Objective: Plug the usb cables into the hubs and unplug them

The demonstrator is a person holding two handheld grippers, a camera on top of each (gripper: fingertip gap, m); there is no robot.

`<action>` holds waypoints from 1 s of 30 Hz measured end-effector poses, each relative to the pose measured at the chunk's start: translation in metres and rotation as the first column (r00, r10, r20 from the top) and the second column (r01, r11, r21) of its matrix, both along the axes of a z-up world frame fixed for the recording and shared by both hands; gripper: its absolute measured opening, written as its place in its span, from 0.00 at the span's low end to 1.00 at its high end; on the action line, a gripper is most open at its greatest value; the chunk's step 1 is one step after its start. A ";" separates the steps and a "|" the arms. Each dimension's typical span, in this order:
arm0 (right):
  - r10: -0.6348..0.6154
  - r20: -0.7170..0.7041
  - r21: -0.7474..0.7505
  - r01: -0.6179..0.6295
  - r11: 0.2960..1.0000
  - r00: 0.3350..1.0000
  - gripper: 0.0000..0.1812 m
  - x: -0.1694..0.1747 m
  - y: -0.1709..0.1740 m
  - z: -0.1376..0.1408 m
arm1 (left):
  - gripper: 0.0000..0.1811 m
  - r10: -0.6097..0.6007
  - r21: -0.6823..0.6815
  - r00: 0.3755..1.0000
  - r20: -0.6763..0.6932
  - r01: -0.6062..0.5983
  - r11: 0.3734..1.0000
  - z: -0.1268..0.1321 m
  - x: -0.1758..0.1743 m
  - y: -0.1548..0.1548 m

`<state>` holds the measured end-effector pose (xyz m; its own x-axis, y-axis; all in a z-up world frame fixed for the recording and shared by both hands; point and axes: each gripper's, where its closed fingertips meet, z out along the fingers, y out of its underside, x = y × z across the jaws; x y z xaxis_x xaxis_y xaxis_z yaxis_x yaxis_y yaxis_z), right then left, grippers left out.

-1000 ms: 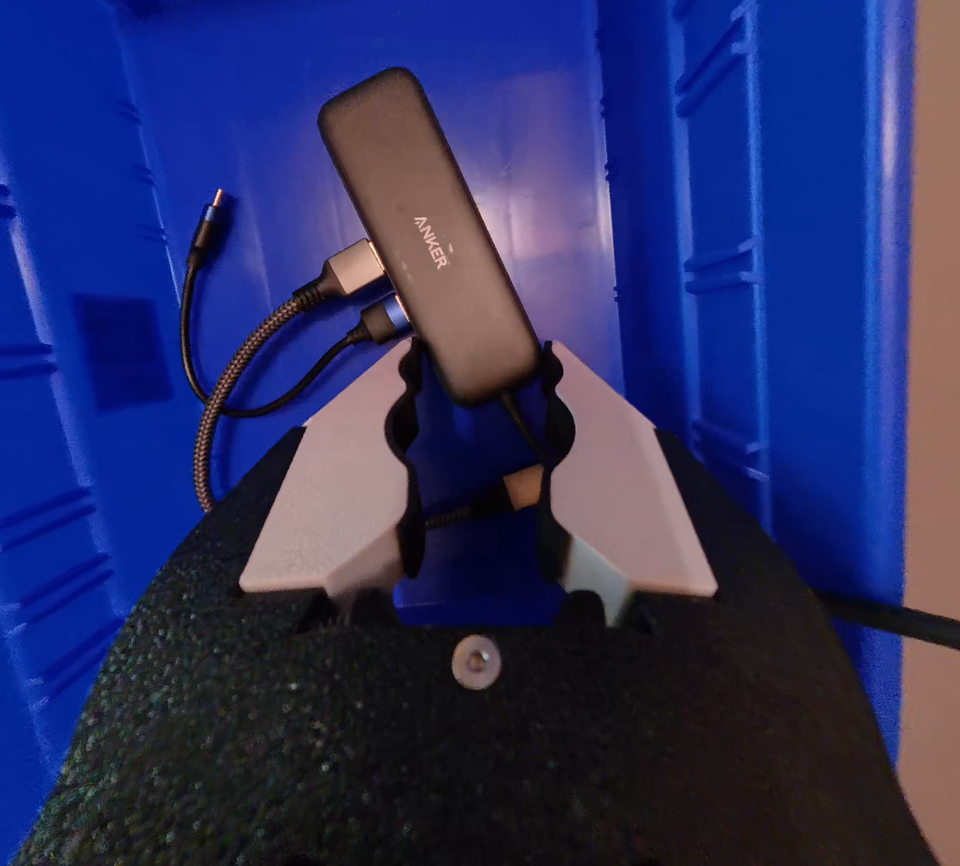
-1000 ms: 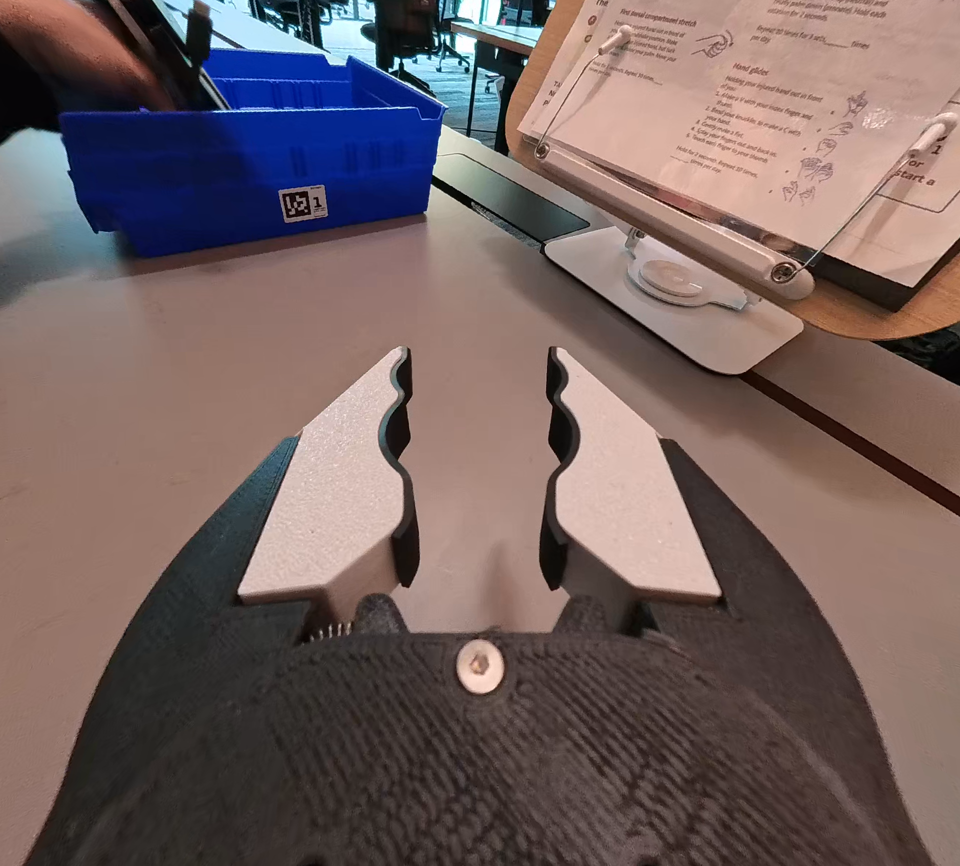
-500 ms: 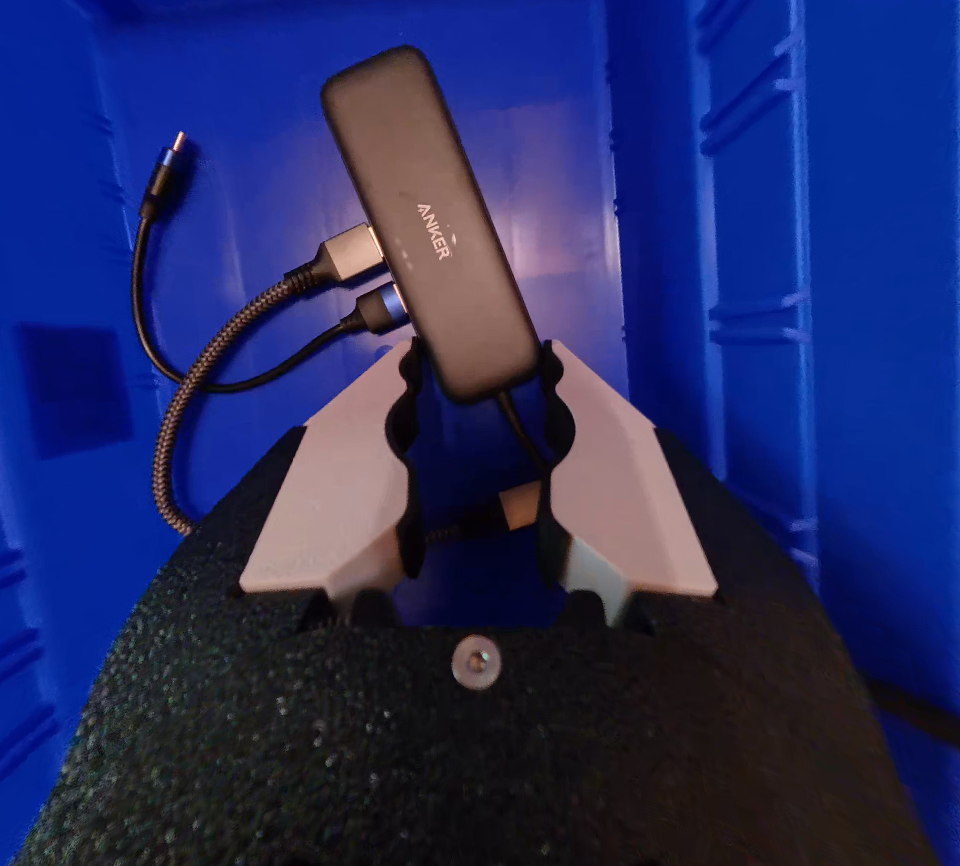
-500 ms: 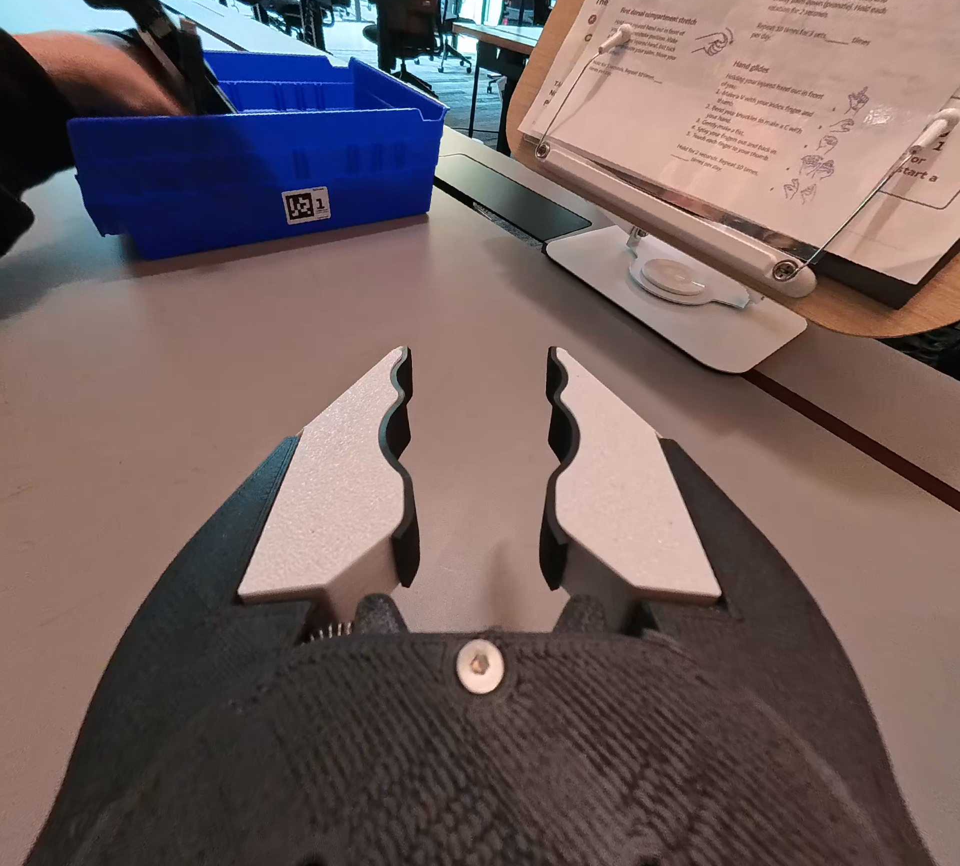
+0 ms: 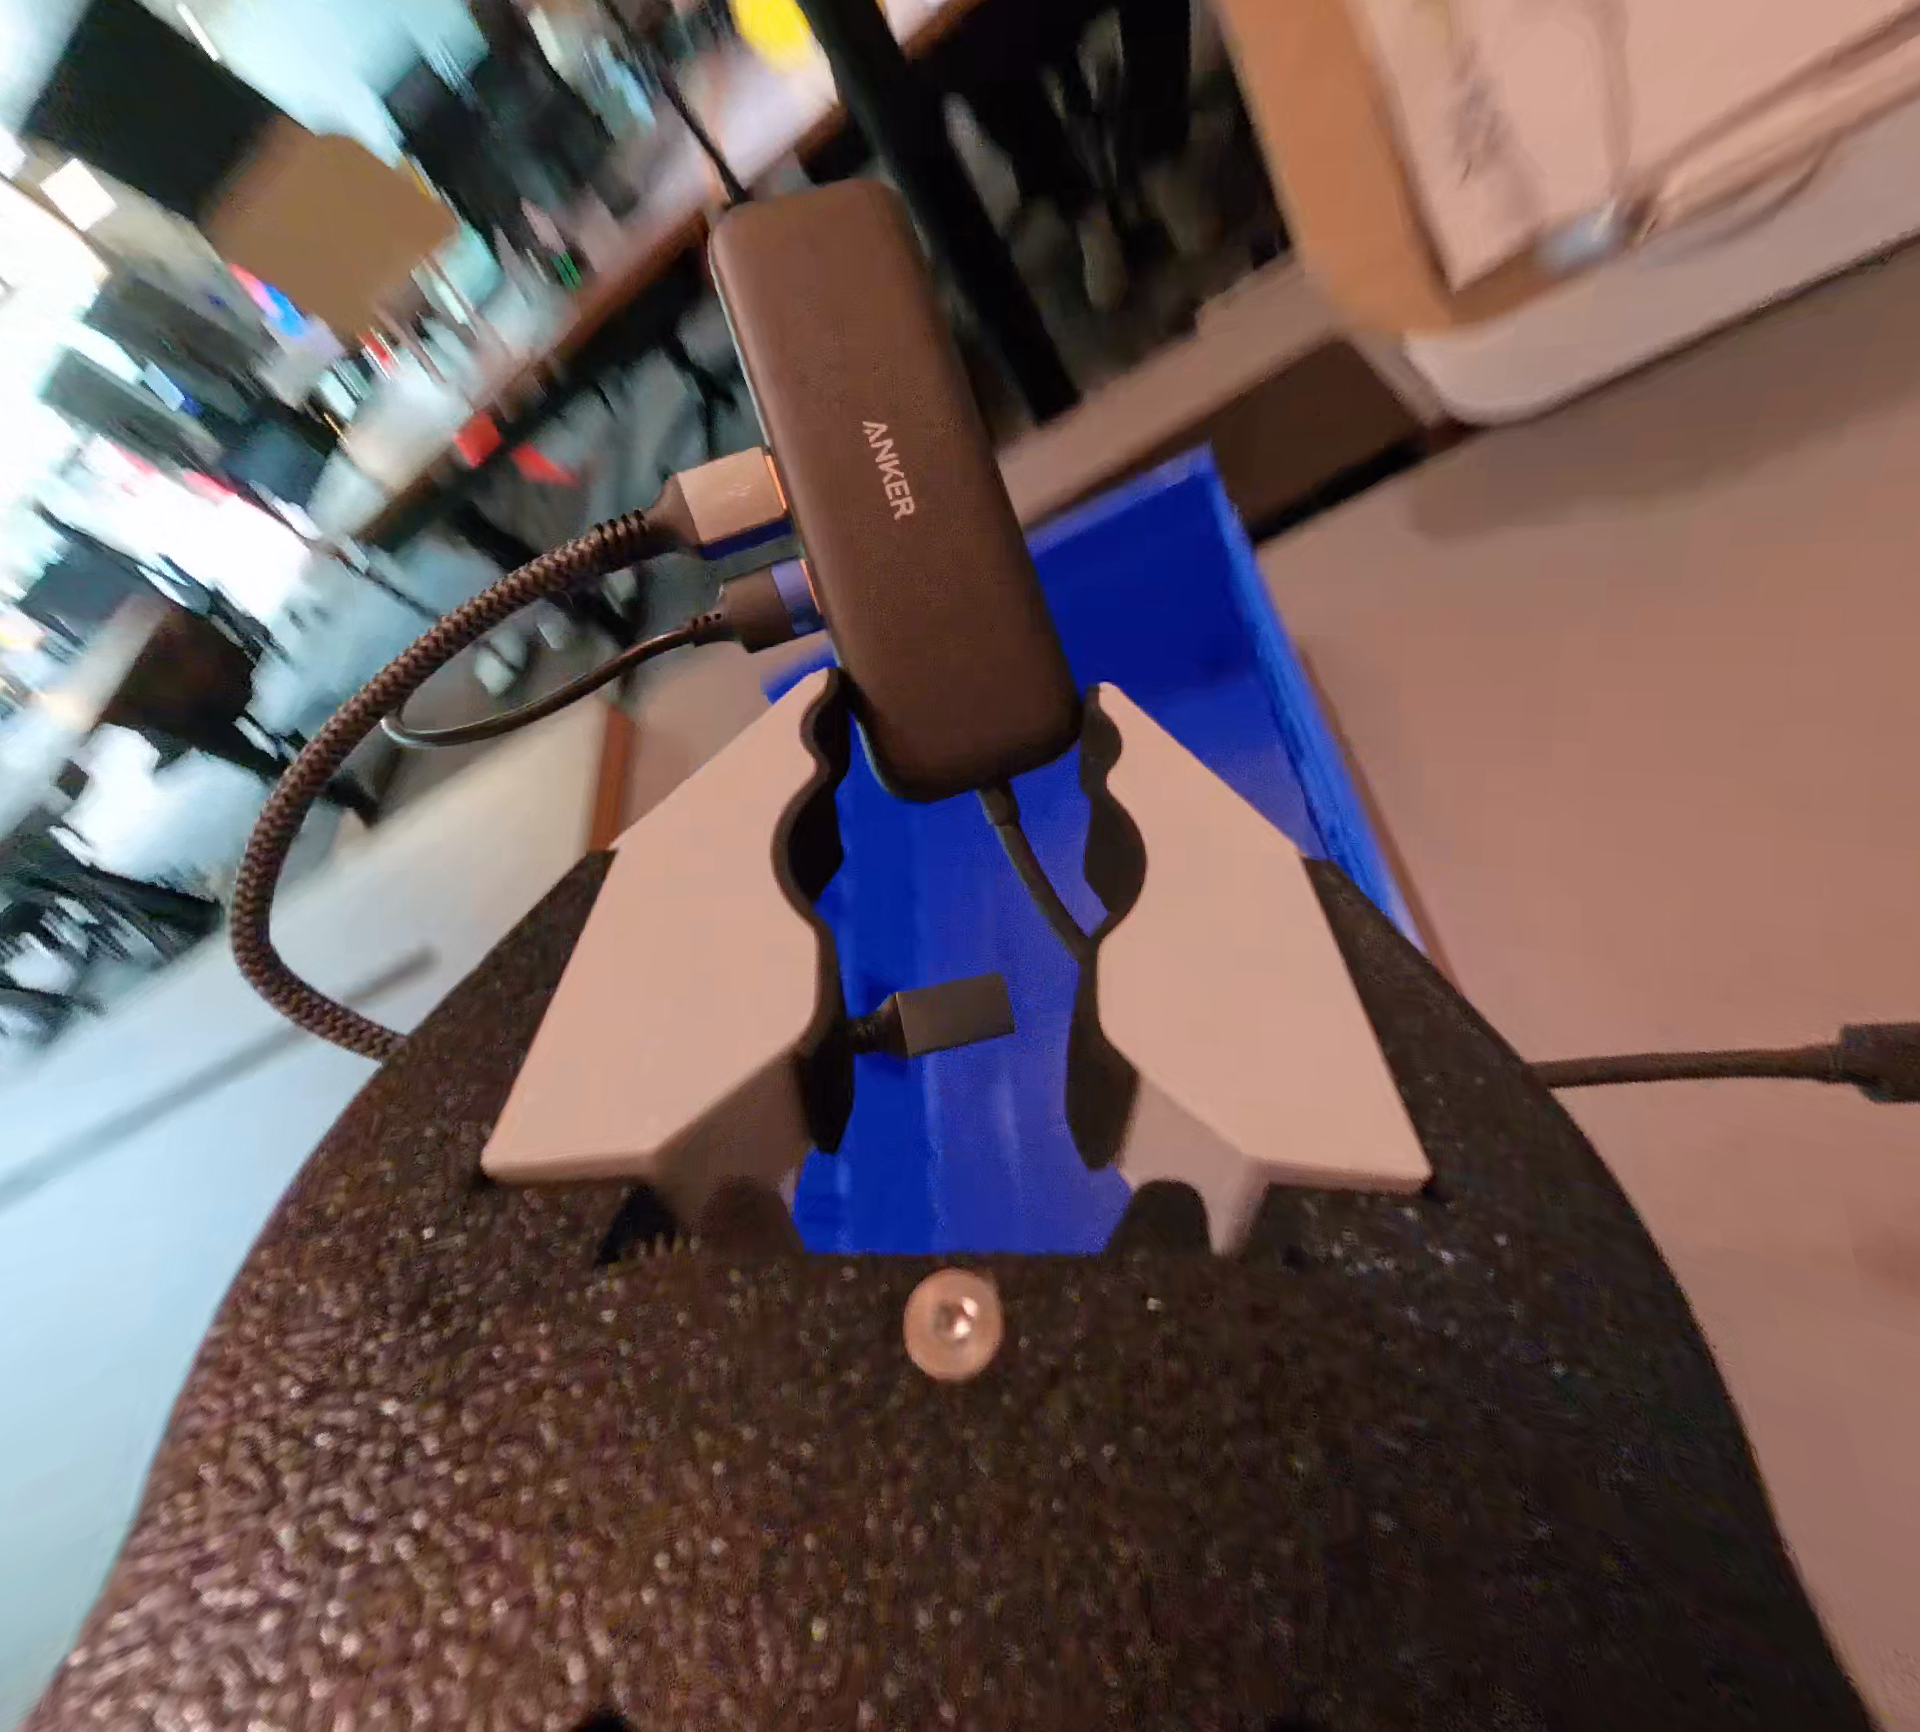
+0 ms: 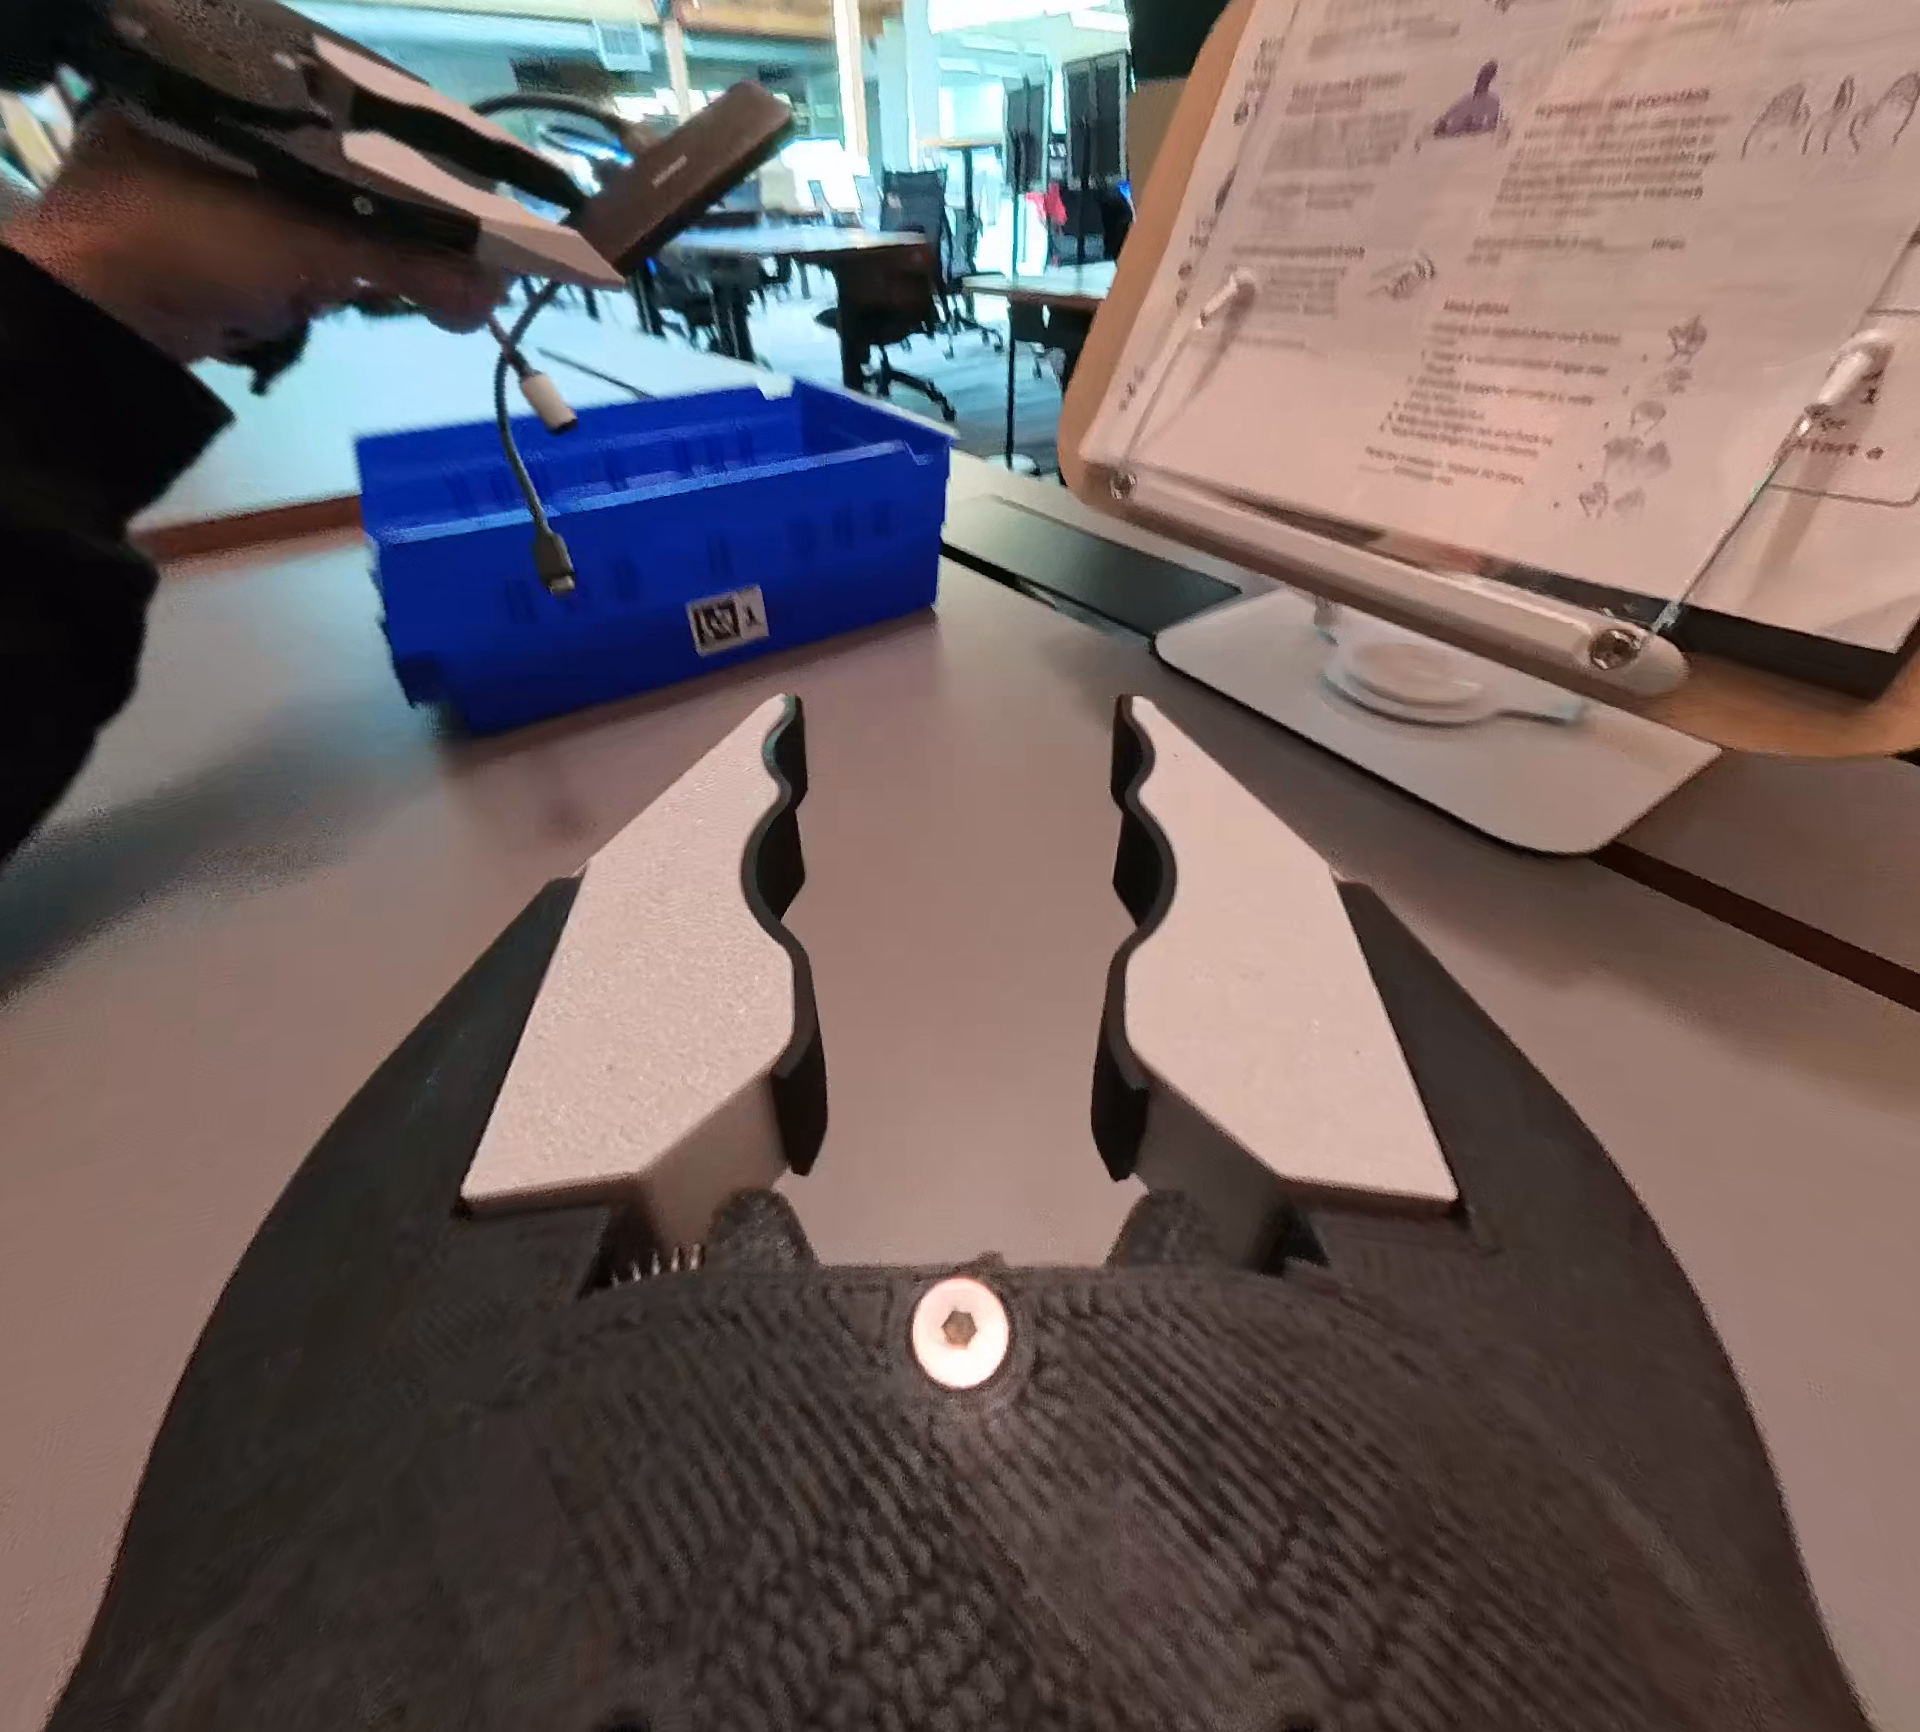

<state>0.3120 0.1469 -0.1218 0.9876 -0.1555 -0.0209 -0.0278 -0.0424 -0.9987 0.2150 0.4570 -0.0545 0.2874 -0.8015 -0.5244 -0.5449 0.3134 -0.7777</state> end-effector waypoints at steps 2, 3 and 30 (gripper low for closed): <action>0.022 -0.019 0.048 -0.021 0.999 1.000 0.36 -0.005 0.004 0.016 | 0.24 -0.111 0.146 0.986 0.125 0.092 0.985 0.047 0.001 -0.033; 0.036 -0.028 0.077 -0.034 0.997 0.999 0.39 -0.007 0.006 0.029 | 0.23 -0.201 0.219 0.965 0.167 0.162 0.962 0.066 0.002 -0.057; 0.464 0.367 0.405 -0.587 0.700 0.806 0.06 -0.065 -0.040 0.159 | 0.19 -0.712 -0.345 0.219 0.667 0.938 -0.035 0.084 0.010 -0.300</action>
<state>0.2469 0.1074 0.0371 0.8891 0.3605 0.2821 0.0716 0.4991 -0.8636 0.2254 0.1569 0.0291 -0.8302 -0.5440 0.1220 -0.0347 -0.1679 -0.9852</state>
